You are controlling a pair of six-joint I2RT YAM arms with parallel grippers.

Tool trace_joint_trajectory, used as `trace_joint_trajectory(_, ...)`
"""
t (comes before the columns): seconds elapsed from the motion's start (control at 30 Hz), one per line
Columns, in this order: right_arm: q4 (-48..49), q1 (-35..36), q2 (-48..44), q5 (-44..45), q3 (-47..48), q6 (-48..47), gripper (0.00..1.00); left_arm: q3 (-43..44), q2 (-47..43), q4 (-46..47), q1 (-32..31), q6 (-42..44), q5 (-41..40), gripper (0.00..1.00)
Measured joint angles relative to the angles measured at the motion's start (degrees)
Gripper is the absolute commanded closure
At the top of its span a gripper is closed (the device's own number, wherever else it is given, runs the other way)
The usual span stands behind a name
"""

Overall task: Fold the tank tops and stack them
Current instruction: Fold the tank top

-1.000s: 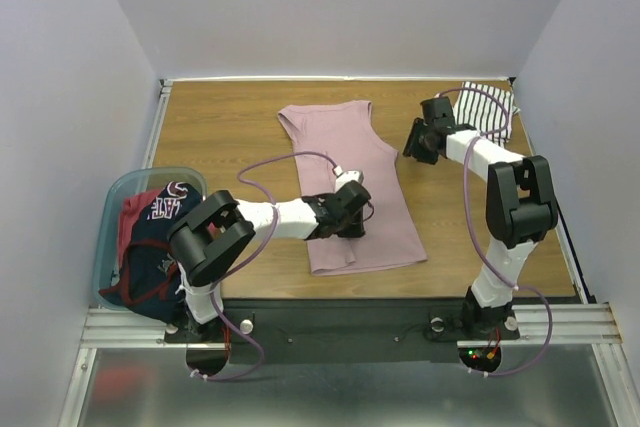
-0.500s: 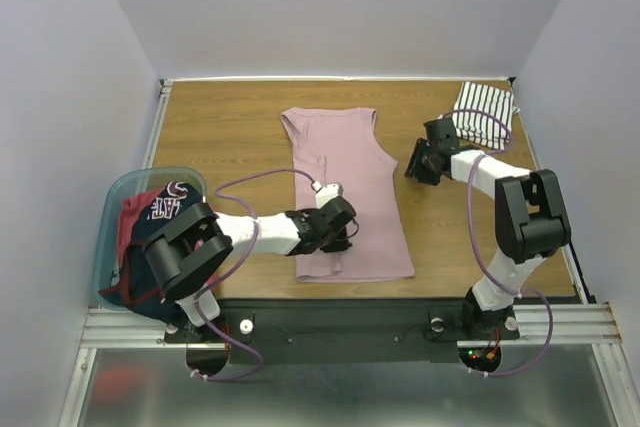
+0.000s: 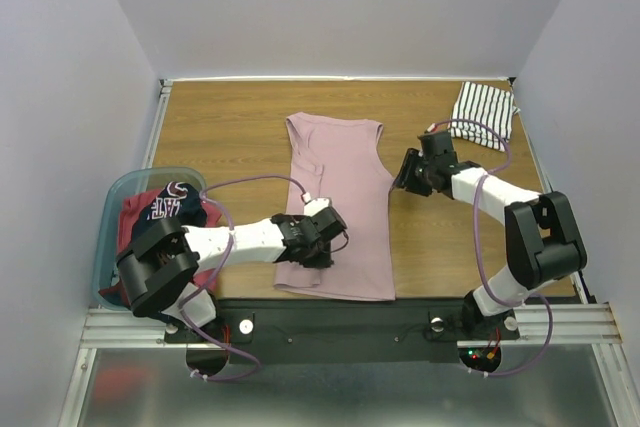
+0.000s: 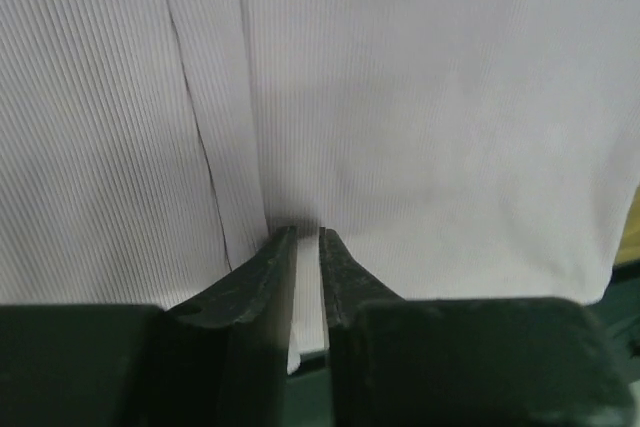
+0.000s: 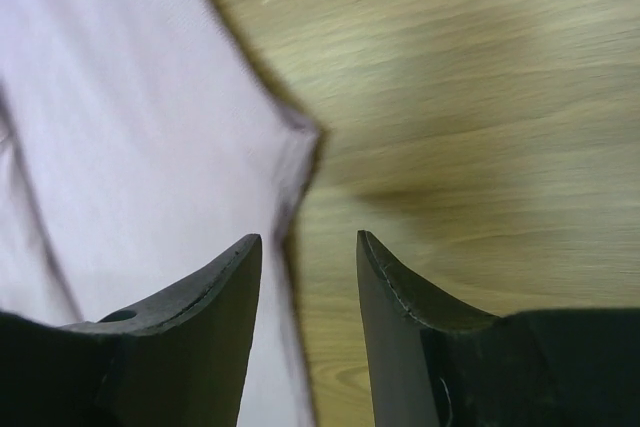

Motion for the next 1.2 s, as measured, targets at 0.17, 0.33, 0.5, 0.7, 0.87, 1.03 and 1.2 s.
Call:
trace_joint_trajectory(0.17, 1.2, 1.6, 0.1, -1.1, -0.1, 0.5, 0.51, 7.3, -0.3, -4.5, -5.4, 2.4, -1.2, 0.60)
trace_joint_trajectory(0.33, 3.0, 1.6, 3.5, -1.2, 0.6, 0.6, 0.51, 17.9, 4.8, -2.9, -12.4, 3.5, -2.8, 0.57)
trace_joint_trajectory(0.5, 3.1, 1.6, 6.6, -0.6, 1.4, 0.7, 0.51, 23.6, 13.1, -1.4, -16.9, 3.8, -3.1, 0.54)
trace_joint_trajectory(0.7, 4.4, 1.6, 8.8, -0.1, 3.5, 0.7, 0.57, 25.5, 19.7, -0.7, -19.1, 3.9, -3.1, 0.53)
trace_joint_trajectory(0.87, 4.7, 1.6, 9.4, 0.3, 3.5, 1.1, 0.73, 26.4, 20.7, -0.4, -19.5, 3.9, -3.1, 0.53)
trace_joint_trajectory(1.03, 4.7, 1.6, 9.7, 1.2, 3.7, 1.3, 0.83, 27.2, 21.6, 0.3, -20.2, 3.9, -3.1, 0.53)
trace_joint_trajectory(1.2, 4.7, 1.6, 10.4, 1.5, 4.7, 1.3, 0.88, 29.1, 24.1, 0.2, -21.3, 4.0, -3.0, 0.53)
